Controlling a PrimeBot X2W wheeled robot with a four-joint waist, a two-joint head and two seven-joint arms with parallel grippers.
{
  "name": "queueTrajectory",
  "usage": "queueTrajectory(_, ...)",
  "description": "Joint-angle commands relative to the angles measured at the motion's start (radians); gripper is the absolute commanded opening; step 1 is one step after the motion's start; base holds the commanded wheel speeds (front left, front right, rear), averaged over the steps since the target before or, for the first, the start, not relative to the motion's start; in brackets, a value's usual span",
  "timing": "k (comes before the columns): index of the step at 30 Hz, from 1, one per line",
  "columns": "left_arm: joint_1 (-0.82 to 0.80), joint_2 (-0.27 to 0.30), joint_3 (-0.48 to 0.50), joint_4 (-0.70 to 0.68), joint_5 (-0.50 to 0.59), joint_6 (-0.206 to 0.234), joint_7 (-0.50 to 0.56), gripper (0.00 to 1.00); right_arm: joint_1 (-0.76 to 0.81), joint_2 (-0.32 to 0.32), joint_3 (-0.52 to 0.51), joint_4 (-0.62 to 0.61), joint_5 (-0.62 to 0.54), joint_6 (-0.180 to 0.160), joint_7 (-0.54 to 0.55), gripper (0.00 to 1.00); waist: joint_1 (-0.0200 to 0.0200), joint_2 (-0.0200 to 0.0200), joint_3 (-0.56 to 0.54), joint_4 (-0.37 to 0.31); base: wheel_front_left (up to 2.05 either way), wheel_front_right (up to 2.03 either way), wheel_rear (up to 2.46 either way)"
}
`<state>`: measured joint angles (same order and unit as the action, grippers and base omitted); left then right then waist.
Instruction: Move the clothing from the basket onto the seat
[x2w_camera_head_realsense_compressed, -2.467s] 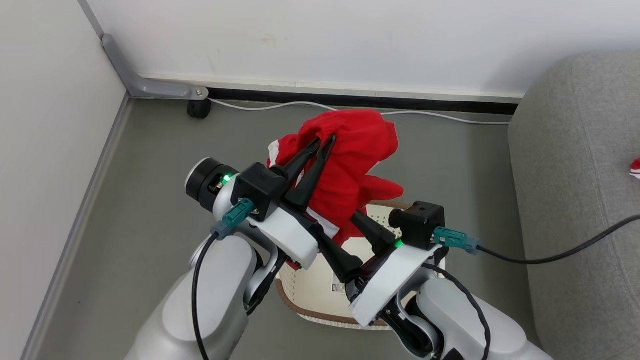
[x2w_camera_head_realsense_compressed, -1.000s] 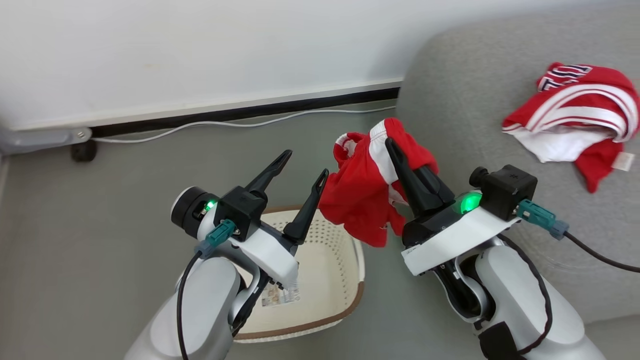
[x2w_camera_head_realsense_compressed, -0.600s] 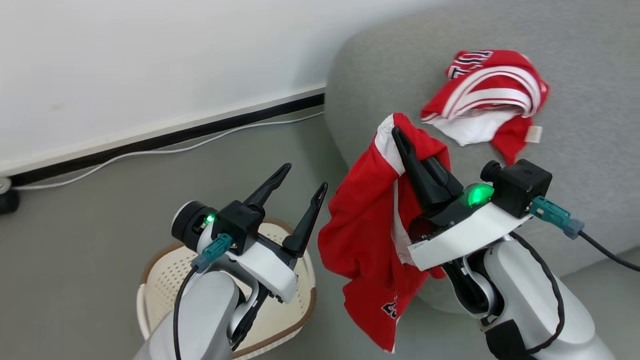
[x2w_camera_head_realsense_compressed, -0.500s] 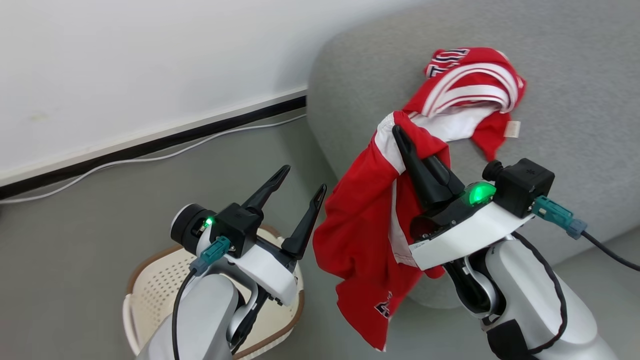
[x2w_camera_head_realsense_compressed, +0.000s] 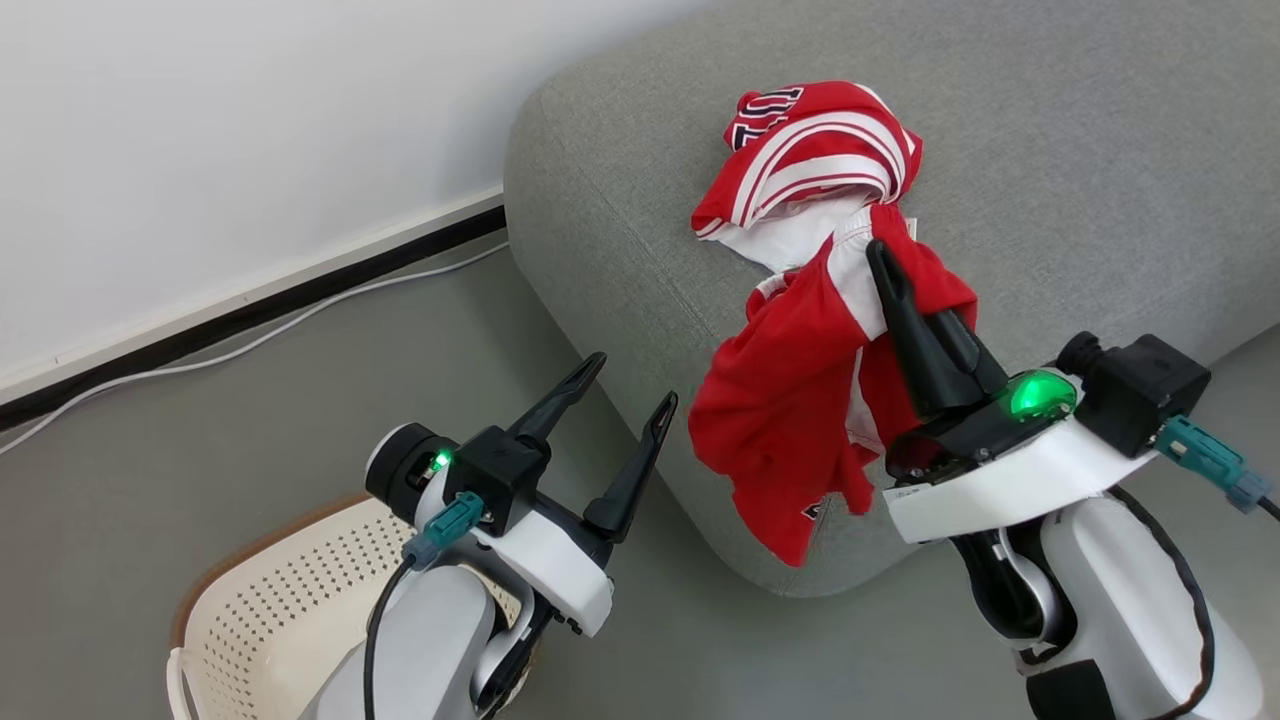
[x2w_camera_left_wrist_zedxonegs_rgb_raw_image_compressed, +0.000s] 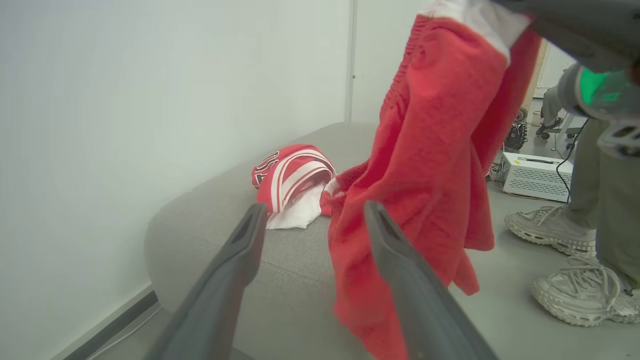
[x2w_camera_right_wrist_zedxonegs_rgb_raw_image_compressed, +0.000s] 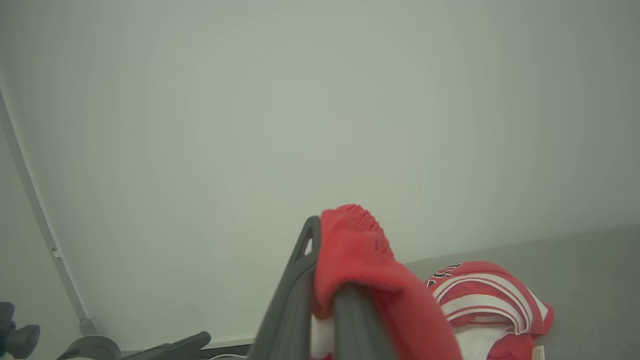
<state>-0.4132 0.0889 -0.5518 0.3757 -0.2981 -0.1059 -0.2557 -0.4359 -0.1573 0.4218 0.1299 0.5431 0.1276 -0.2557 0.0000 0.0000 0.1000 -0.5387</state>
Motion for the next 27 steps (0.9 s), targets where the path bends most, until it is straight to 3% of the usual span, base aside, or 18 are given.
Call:
queueTrajectory(1, -0.025, 0.011, 0.028, -0.017, 0.011, -0.008, -0.006, 1.00, 0.003, -0.005, -0.001, -0.048, -0.022, 0.003, -0.006, 0.00, 0.0000, 0.0000, 0.008, -0.003, 0.00, 0.00, 0.00)
queueTrajectory(12, -0.005, 0.016, 0.022, -0.017, 0.022, -0.016, -0.006, 1.00, -0.053, -0.098, -0.153, -0.122, -0.124, 0.003, -0.006, 0.00, 0.0000, 0.0000, 0.055, -0.009, 0.00, 0.00, 0.00)
queueTrajectory(27, -0.014, 0.068, -0.010, -0.042, 0.043, -0.020, -0.001, 1.00, -0.464, -0.173, -0.291, 0.091, -0.180, 0.003, -0.006, 0.00, 0.0000, 0.0000, 0.259, 0.037, 0.00, 0.00, 0.00)
